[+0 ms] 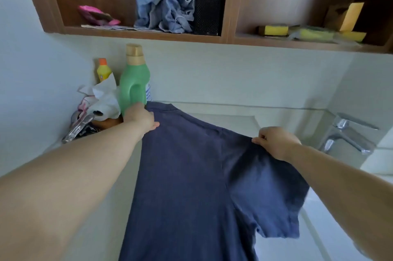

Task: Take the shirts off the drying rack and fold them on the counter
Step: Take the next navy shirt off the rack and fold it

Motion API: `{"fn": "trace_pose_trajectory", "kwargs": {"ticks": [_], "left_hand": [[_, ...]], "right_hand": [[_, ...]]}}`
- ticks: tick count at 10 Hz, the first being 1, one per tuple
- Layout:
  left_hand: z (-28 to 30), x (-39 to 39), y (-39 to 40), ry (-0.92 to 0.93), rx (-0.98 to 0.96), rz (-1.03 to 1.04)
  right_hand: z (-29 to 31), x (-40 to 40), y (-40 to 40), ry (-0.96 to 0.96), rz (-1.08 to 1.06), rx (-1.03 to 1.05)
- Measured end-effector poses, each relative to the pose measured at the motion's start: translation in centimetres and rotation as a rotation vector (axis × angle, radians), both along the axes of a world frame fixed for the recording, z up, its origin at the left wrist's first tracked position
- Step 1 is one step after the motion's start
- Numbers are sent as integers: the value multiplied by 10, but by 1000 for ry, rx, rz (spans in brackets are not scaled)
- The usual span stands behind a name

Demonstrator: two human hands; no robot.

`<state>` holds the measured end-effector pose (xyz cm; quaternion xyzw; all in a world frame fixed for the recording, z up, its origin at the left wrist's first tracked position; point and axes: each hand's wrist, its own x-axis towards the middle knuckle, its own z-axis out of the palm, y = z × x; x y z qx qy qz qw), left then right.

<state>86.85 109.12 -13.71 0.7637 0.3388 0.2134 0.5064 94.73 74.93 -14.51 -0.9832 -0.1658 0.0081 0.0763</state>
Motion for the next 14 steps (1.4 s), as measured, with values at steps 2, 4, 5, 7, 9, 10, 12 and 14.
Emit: {"fn": "trace_pose_trajectory", "kwargs": {"ticks": [2,4,5,7,9,10,12,14], "left_hand": [[-24,72,21,42,38,56],[-71,138,50,39,16,18],[-101,147,52,361,325,-67],[-107,133,-24,568,679,-487],[-127,127,-80,759,779,-700],[-126,129,-81,807,774,-690],[-113,138,-88,709,855,-646],[-127,157,-96,710,803,-693]], "right_hand": [[-28,93,38,-1,53,-59],[-55,152,68,-3,-16,-52],[-65,164,67,151,-17,-114],[-48,164,19,486,-89,-113],[-46,161,4,675,-421,616],[-77,157,3,548,-480,313],[-56,135,20,-66,-429,2],[-109,96,46,246,81,-57]]}}
